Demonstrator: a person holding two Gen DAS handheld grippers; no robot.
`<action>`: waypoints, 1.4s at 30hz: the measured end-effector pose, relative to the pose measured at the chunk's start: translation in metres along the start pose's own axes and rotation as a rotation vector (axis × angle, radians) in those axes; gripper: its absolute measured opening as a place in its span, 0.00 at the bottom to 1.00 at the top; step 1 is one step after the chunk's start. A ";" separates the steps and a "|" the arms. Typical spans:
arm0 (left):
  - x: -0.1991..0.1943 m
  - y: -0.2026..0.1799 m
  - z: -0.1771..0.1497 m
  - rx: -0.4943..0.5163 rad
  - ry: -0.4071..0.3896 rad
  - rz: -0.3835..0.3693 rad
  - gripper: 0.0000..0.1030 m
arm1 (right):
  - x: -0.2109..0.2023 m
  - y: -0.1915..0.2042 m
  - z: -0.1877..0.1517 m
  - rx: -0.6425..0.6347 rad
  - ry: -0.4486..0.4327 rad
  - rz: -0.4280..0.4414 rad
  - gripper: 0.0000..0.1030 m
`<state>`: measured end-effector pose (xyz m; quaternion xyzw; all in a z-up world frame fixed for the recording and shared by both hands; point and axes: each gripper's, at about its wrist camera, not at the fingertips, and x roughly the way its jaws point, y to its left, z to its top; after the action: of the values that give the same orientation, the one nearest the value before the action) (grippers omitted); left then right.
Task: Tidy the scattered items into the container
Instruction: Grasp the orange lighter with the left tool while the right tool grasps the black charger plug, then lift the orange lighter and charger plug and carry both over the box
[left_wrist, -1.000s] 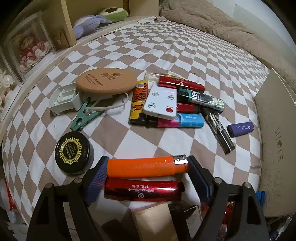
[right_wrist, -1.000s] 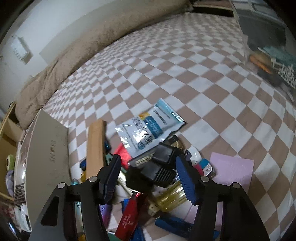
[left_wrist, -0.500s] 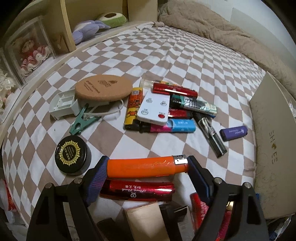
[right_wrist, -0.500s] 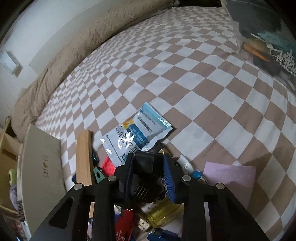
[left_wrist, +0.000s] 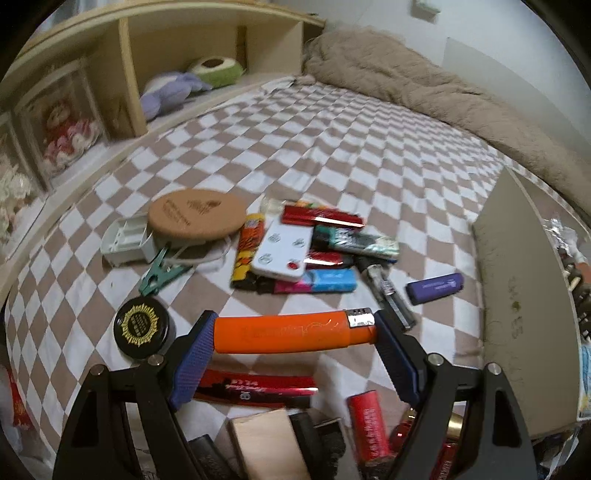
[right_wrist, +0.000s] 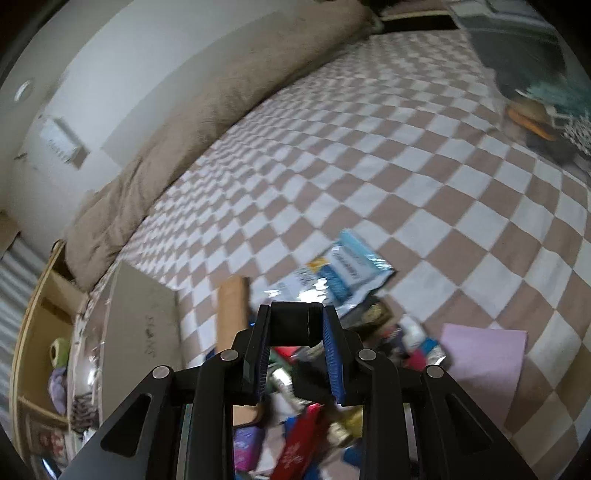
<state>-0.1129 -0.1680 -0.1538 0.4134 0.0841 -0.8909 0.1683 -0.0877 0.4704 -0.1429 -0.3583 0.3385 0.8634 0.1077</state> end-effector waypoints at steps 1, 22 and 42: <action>-0.003 -0.001 0.001 0.004 -0.010 -0.006 0.82 | -0.001 0.006 -0.002 -0.017 -0.002 0.011 0.27; -0.100 -0.056 0.024 0.117 -0.257 -0.190 0.82 | -0.044 0.122 -0.024 -0.330 -0.108 0.224 0.27; -0.162 -0.148 0.051 0.200 -0.313 -0.425 0.82 | -0.061 0.223 -0.029 -0.498 -0.080 0.435 0.27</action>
<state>-0.1066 -0.0082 0.0044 0.2582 0.0536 -0.9631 -0.0531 -0.1233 0.2879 -0.0023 -0.2587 0.1811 0.9358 -0.1568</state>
